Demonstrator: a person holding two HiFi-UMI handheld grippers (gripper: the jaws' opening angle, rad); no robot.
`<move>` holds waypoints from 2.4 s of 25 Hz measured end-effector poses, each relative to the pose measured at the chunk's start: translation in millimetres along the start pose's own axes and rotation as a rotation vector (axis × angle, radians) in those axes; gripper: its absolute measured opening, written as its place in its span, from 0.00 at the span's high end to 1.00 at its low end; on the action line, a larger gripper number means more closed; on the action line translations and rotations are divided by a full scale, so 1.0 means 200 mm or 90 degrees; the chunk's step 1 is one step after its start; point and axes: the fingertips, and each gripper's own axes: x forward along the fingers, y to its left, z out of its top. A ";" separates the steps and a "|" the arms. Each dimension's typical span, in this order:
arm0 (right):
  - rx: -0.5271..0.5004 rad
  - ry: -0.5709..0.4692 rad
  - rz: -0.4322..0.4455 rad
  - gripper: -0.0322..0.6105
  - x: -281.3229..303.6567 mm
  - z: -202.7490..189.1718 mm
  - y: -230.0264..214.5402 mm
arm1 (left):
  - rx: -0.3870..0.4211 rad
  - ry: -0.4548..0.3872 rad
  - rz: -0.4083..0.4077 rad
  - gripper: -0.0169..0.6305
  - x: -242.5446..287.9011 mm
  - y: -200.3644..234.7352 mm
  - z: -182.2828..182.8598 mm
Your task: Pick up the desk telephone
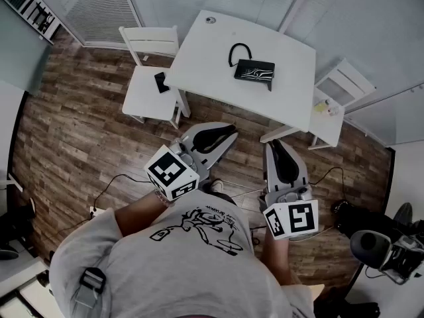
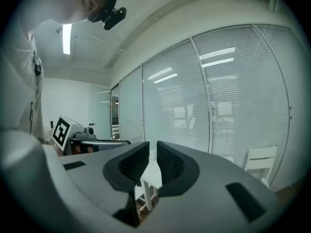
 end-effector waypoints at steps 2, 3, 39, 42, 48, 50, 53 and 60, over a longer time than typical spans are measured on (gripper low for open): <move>-0.001 0.003 0.003 0.88 0.06 0.00 0.00 | -0.003 0.002 0.001 0.93 0.01 0.05 0.01; -0.002 0.005 0.004 0.88 0.09 0.00 0.00 | -0.004 0.003 0.001 0.93 0.01 0.08 0.01; 0.049 0.006 -0.017 0.88 0.67 -0.02 -0.73 | -0.020 0.028 -0.021 0.93 0.77 0.61 0.04; 0.049 0.003 -0.017 0.88 0.68 0.00 -0.90 | -0.019 0.022 -0.016 0.93 0.93 0.61 0.06; 0.045 0.006 -0.005 0.88 0.71 0.01 -1.15 | -0.017 0.016 -0.004 0.93 1.17 0.59 0.06; 0.045 0.008 -0.001 0.88 0.72 0.00 -1.21 | -0.025 0.011 0.000 0.93 1.22 0.60 0.05; 0.053 0.011 0.003 0.88 0.73 -0.02 -1.25 | -0.035 0.015 0.008 0.93 1.26 0.61 0.01; 0.066 0.022 0.016 0.88 0.83 -0.05 -1.36 | -0.040 0.022 0.027 0.93 1.36 0.71 0.00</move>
